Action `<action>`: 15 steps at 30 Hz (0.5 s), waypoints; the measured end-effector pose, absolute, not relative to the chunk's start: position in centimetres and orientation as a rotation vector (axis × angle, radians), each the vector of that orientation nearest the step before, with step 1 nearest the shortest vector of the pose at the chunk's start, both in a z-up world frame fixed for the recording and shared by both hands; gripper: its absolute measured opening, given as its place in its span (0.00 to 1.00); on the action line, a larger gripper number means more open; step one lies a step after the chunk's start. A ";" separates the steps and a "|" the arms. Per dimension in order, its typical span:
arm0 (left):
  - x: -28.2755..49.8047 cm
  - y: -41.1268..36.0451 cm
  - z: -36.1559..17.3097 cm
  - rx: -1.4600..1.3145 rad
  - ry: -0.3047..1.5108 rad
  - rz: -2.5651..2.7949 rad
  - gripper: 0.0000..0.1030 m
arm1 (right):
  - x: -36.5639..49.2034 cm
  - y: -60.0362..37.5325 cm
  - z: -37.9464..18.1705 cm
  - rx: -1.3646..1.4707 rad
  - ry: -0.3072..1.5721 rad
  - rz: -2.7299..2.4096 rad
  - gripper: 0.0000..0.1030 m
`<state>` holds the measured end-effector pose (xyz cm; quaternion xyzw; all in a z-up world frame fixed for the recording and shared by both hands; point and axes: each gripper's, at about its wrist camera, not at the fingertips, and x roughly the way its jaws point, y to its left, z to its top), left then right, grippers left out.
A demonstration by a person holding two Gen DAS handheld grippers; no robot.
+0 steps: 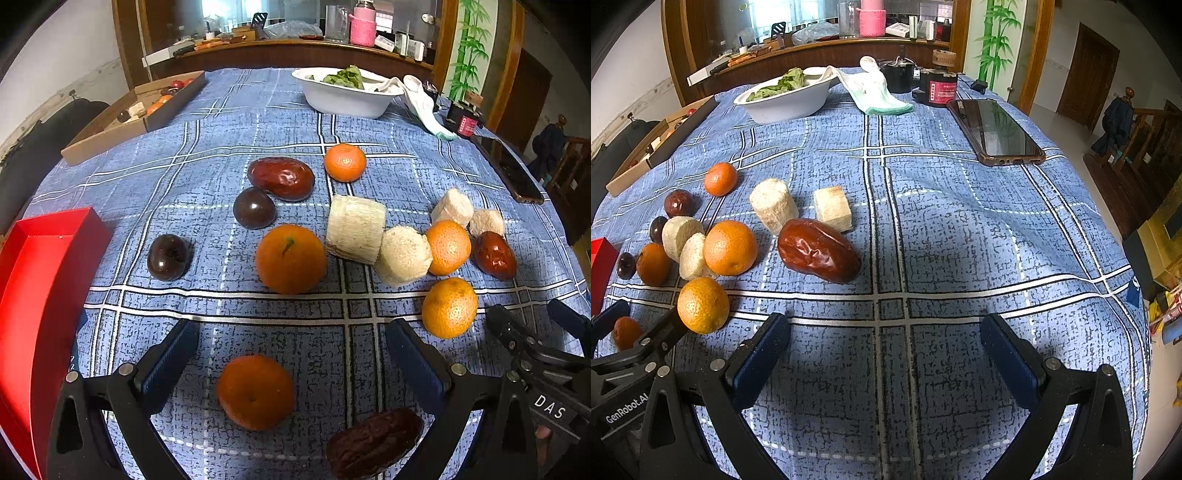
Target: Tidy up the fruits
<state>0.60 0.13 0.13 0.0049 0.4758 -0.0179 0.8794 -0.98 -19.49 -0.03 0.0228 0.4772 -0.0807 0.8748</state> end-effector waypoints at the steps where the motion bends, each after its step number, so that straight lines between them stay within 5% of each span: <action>1: 0.6 0.1 0.1 0.010 0.993 -0.039 0.99 | -1.0 -19.5 0.0 0.047 0.996 -0.168 1.00; 15: 0.2 0.3 0.2 0.015 0.988 -0.056 0.99 | -0.9 -19.5 -0.1 0.047 1.006 -0.159 1.00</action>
